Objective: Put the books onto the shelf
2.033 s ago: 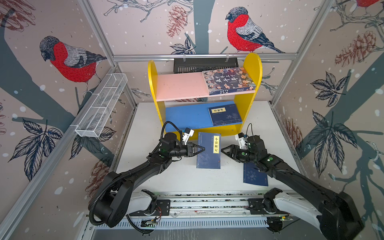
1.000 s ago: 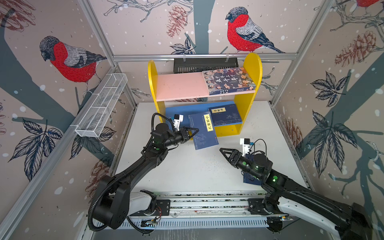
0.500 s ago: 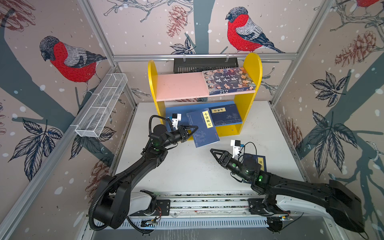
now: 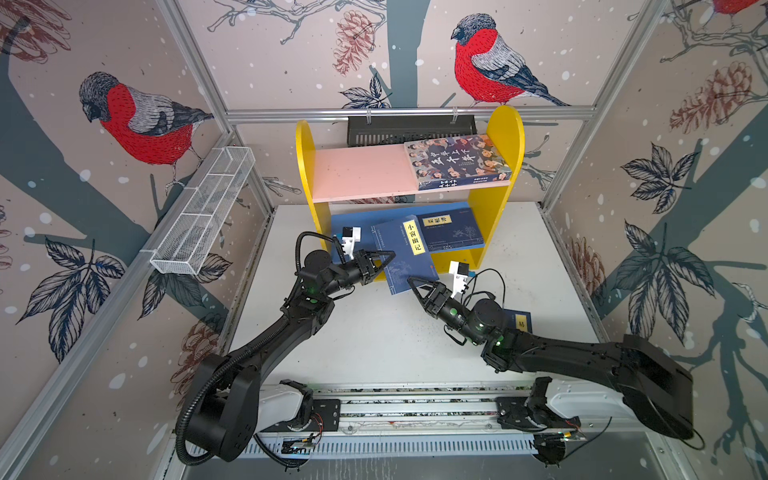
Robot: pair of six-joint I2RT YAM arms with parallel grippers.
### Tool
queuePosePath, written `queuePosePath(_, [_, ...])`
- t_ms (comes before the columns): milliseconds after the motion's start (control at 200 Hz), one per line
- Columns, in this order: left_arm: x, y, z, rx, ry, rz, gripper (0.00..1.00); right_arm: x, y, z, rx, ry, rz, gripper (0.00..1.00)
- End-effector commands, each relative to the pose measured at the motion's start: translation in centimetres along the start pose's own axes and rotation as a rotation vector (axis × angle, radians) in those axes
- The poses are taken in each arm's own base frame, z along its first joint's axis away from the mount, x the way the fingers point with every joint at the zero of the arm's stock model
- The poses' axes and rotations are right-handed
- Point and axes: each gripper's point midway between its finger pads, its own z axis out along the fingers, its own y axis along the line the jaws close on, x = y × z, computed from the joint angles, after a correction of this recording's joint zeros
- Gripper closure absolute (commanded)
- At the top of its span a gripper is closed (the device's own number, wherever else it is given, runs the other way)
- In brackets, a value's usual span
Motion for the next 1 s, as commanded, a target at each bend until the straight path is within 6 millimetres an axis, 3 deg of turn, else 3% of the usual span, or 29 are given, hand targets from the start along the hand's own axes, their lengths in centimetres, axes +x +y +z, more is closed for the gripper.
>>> queuePosePath(0, [-0.2,-2.3,-0.2,0.07,-0.001,0.069,1.0,-0.1,1.1,0.8,-0.058,0.009,-0.004,0.29])
queuePosePath(305, [-0.1,-1.8,-0.6,0.056,-0.01,0.056,1.0,-0.7,1.1,1.1,-0.098,-0.024,0.01,0.51])
queuePosePath(425, [0.0,-1.1,-0.8,0.042,-0.015,0.042,1.0,-0.9,0.7,1.0,-0.092,-0.034,0.024,0.71])
queuePosePath(645, [0.7,0.1,-1.2,0.01,-0.015,0.044,1.0,-0.8,0.8,1.5,-0.126,-0.01,0.034,0.96])
queuePosePath(851, [1.3,1.8,-2.3,-0.058,-0.001,0.152,0.46,-0.7,0.5,0.9,-0.116,0.113,-0.019,0.99])
queuePosePath(996, [2.5,2.3,-3.1,-0.077,0.085,0.299,0.31,-0.5,-1.8,-0.8,0.001,0.223,-0.105,0.99])
